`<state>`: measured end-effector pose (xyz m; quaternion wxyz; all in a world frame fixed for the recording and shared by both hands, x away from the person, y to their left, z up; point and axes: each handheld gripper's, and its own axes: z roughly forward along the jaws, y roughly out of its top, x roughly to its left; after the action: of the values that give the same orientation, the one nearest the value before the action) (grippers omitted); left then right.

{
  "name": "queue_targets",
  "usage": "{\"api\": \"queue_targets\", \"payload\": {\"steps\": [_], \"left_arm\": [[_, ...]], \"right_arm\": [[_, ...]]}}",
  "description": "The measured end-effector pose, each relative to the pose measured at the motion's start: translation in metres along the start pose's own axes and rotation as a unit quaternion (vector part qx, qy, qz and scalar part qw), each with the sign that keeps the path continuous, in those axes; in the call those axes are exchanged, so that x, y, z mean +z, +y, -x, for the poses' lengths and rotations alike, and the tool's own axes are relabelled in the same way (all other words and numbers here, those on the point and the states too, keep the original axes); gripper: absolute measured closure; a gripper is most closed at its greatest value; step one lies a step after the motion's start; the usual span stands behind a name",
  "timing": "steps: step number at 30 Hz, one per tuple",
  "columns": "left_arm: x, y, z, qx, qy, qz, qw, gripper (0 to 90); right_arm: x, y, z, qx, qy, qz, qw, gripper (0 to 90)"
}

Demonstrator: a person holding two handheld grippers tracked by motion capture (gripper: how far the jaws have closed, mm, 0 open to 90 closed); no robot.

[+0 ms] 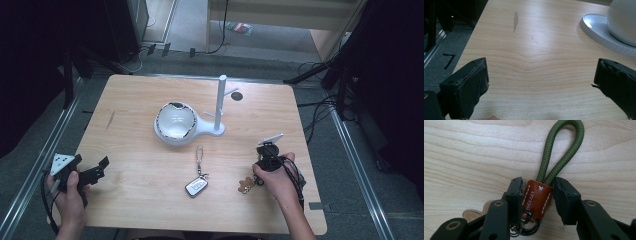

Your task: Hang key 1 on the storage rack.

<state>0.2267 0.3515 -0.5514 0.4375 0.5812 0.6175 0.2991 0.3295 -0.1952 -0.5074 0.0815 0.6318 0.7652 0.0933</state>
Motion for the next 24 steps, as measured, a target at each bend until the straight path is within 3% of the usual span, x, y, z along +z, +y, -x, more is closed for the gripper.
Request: {"api": "queue_targets", "payload": {"steps": [10,17,20,22,24], "left_arm": [[0.000,0.000,0.000,0.001,0.000,0.000,1.0000,0.0],[0.000,0.000,-0.001,-0.002,-0.002,0.000,1.0000,0.0],[0.000,0.000,-0.001,-0.003,-0.002,0.002,1.0000,0.0],[0.000,0.000,-0.001,-0.003,-0.002,0.002,1.0000,0.0],[-0.001,0.000,-0.001,-0.003,0.000,0.005,1.0000,0.0]], "right_arm": [[0.000,-0.001,0.002,-0.001,-0.001,0.005,1.0000,69.8],[-0.003,-0.005,0.002,-0.003,0.000,0.026,0.9997,71.5],[-0.015,-0.007,0.002,-0.002,0.017,0.068,0.9976,71.6],[-0.018,-0.007,0.001,-0.001,0.018,0.074,0.9971,71.6],[-0.027,-0.008,-0.001,-0.015,0.027,0.109,0.9936,71.5]]}}
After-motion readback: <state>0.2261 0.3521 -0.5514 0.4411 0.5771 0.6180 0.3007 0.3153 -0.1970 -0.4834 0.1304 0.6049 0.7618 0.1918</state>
